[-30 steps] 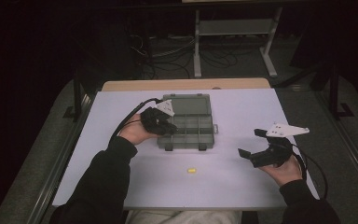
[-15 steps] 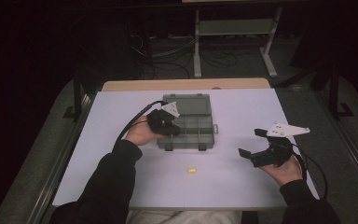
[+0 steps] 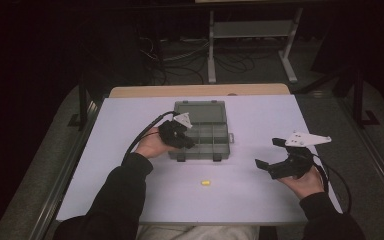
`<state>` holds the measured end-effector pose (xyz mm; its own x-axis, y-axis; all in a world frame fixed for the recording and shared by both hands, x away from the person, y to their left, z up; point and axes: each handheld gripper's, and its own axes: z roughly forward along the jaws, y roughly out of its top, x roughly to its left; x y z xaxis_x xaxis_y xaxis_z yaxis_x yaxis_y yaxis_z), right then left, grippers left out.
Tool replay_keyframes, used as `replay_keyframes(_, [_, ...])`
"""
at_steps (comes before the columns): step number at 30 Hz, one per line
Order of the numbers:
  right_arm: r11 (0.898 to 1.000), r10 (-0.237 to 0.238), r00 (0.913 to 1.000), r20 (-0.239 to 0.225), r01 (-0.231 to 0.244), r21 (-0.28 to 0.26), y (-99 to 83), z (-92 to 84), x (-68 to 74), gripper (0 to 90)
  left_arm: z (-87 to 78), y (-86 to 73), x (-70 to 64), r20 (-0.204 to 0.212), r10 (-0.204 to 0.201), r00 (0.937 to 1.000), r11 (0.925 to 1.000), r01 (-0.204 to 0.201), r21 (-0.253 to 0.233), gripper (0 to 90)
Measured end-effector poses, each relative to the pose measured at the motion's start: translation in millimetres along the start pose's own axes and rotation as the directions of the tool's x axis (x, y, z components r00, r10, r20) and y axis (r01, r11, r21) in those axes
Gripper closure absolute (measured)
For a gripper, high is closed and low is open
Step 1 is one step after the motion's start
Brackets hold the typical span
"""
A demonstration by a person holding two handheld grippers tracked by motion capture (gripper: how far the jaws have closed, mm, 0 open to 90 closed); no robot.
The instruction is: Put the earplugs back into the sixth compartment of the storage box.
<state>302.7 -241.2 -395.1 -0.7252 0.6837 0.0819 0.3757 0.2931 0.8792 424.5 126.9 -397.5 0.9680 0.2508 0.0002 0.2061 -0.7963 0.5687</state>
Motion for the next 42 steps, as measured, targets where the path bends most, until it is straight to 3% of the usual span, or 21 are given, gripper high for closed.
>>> replay_keyframes(9, [1.0,0.0,1.0,0.001,0.0,-0.001,-0.2,-0.3,-0.1,0.0,-10.2,2.7,-10.1,-0.015,0.01,0.9998,0.9999,-0.01,-0.011,65.7])
replay_keyframes(16, [1.0,-0.001,1.0,0.0,0.001,0.001,-0.1,0.0,0.4,0.0,-26.7,6.7,-21.4,-0.026,0.016,0.9995,0.9985,-0.017,-0.052,60.5])
replay_keyframes(21, [1.0,-0.001,1.0,0.001,0.001,0.002,0.0,-0.1,0.4,0.0,-35.7,7.3,-30.2,0.008,0.009,0.9999,0.9941,-0.008,-0.108,49.2])
replay_keyframes(23, [1.0,-0.003,1.0,0.002,0.003,0.001,0.0,0.0,0.6,0.0,-38.3,8.6,-33.8,0.001,0.015,0.9999,0.9937,-0.015,-0.111,41.8])
replay_keyframes(31, [1.0,-0.001,1.0,0.003,0.001,0.003,-0.1,0.0,0.6,0.0,-41.3,15.3,-51.3,0.029,0.051,0.9983,0.994,-0.048,-0.098,34.2])
replay_keyframes(42, [1.0,-0.004,1.0,0.004,0.004,0.001,0.1,-0.5,1.0,0.0,-31.7,19.6,-80.2,0.045,0.109,0.993,0.9911,-0.105,-0.082,21.9])
